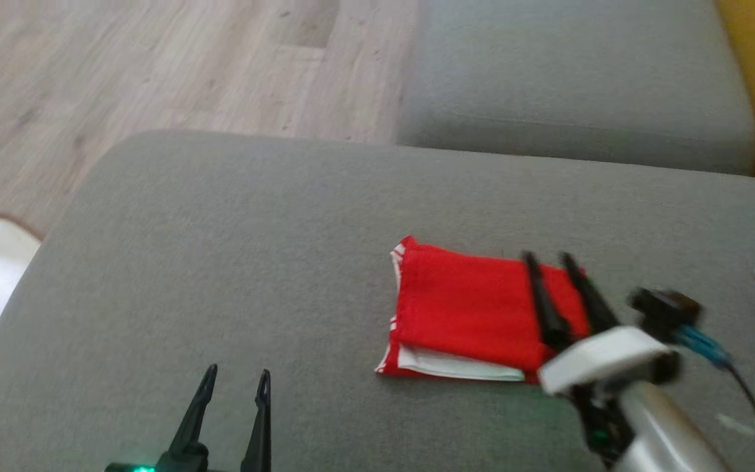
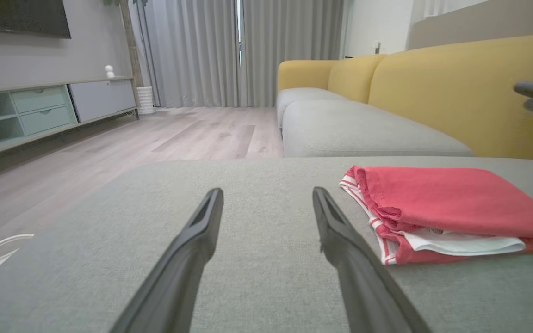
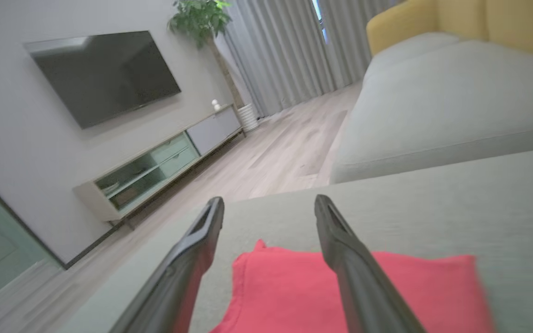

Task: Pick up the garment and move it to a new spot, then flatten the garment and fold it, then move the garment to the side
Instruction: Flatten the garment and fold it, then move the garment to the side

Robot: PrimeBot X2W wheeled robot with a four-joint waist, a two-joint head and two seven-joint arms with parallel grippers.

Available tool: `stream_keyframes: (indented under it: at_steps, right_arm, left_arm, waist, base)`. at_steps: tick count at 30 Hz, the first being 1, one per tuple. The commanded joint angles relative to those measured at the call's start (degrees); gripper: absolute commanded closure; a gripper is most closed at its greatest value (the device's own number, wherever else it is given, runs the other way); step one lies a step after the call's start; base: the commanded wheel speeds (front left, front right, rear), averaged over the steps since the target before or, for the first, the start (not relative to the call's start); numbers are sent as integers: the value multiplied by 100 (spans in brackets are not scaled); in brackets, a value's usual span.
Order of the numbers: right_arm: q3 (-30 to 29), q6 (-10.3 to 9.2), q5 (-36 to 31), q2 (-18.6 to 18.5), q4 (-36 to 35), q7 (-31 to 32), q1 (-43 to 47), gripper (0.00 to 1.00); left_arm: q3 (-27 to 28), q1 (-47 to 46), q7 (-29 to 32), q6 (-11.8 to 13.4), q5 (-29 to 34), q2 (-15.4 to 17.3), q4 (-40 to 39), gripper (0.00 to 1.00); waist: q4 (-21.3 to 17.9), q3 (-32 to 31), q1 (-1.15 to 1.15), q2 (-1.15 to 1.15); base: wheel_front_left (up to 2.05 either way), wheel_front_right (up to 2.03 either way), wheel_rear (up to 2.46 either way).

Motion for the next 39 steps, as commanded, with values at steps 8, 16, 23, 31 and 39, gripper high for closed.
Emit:
stream_keyframes:
  at_steps: [8,16,23,31,39]
  right_arm:
    - [-1086,37,-1138,-677,-986,-155,900,0]
    - [-1541,37,-2225,-535,-1697,-157,2137,0]
    - [-1645,37,-2655,-287,-1874,-157,2726,0]
    - [-1684,37,-2794,-194,-1906,-157,2802,0]
    - [-1612,37,-2818,-223,-1837,-158,2731,0]
  left_arm:
    - [513,56,-56,31,-97,-245,-110,0]
    - [661,157,-56,-99,-118,-383,-77,0]
    - [834,293,-56,-150,-95,-443,-42,0]
    - [953,341,-56,-238,-20,-476,44,0]
    - [1013,383,-56,-316,51,-523,60,0]
  waist:
    - [-782,-370,0,0]
    - [-1009,-586,0,0]
    - [-1026,-692,0,0]
    - [-1001,-741,0,0]
    - [-995,-740,0,0]
  base:
    - [0,0,0]
    - [0,0,0]
    - [0,0,0]
    - [0,0,0]
    - [0,0,0]
